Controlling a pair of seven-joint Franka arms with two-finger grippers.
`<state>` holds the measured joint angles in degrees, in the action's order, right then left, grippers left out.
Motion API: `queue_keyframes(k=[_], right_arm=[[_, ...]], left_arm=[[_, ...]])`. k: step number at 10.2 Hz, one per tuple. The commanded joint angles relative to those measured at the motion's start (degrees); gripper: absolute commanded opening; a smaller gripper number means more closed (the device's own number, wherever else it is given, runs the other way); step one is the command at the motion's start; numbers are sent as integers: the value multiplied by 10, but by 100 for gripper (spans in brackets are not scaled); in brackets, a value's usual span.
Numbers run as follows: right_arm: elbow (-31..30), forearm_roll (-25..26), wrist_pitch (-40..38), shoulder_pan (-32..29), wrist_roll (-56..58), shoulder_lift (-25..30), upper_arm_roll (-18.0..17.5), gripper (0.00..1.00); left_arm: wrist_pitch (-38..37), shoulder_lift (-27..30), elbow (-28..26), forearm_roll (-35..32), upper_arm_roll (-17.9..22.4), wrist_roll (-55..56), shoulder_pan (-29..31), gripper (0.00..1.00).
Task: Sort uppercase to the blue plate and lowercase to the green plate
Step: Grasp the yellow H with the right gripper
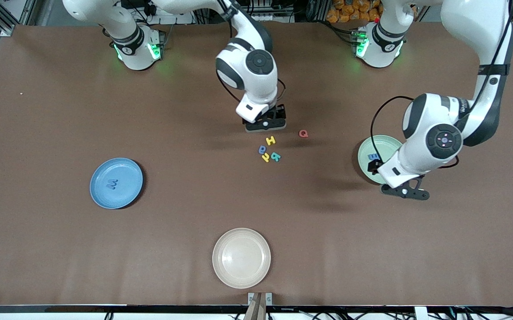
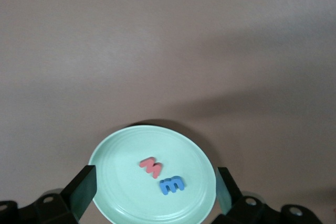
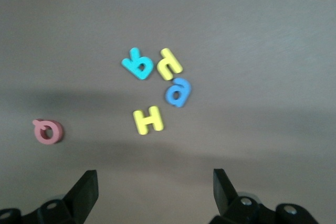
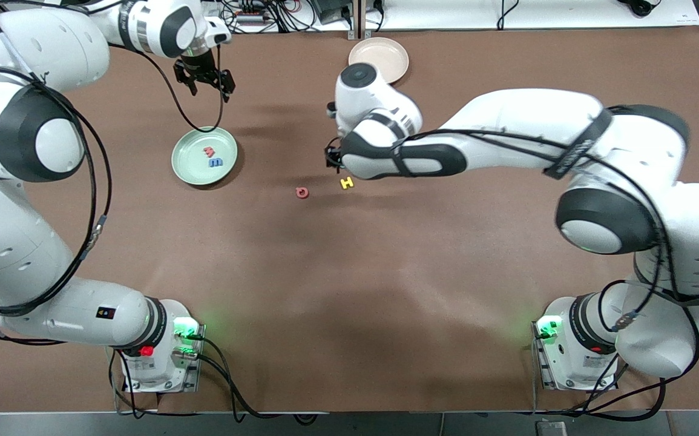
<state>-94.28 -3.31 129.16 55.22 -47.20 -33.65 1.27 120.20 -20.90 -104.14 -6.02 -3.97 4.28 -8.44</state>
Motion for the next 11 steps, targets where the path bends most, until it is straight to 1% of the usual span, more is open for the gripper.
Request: queue_keyframes(k=[1,2,3,4,5,6,7,9,11], right_arm=[[63,5,-5,16,-27,-61,-1,90],[73,7,-2,20,-25,-73,-1,85],[76,11,-2,22,-23,-79,0,84],[76,22,-1,23,-22,-84,0,84],[76,30,-2,23,-16,-84,0,82],[75,43,-2,23,5,-85,0,82],[74,46,-1,23,27,-94,0,80],[74,46,13,22,40,-101,0,79],[72,46,20,16,43,-107,0,79]], left_arm=[[-3,8,16,15,2,-1,24,100],[-3,9,20,15,4,-4,27,100],[-3,9,21,15,15,-11,33,100],[-3,10,24,17,16,-10,38,100],[-3,9,34,41,17,-10,41,100],[-3,9,38,63,26,-10,41,100],[-3,9,39,73,34,-10,40,100],[-4,12,41,84,44,-10,41,100],[-3,10,41,97,44,-2,37,100]])
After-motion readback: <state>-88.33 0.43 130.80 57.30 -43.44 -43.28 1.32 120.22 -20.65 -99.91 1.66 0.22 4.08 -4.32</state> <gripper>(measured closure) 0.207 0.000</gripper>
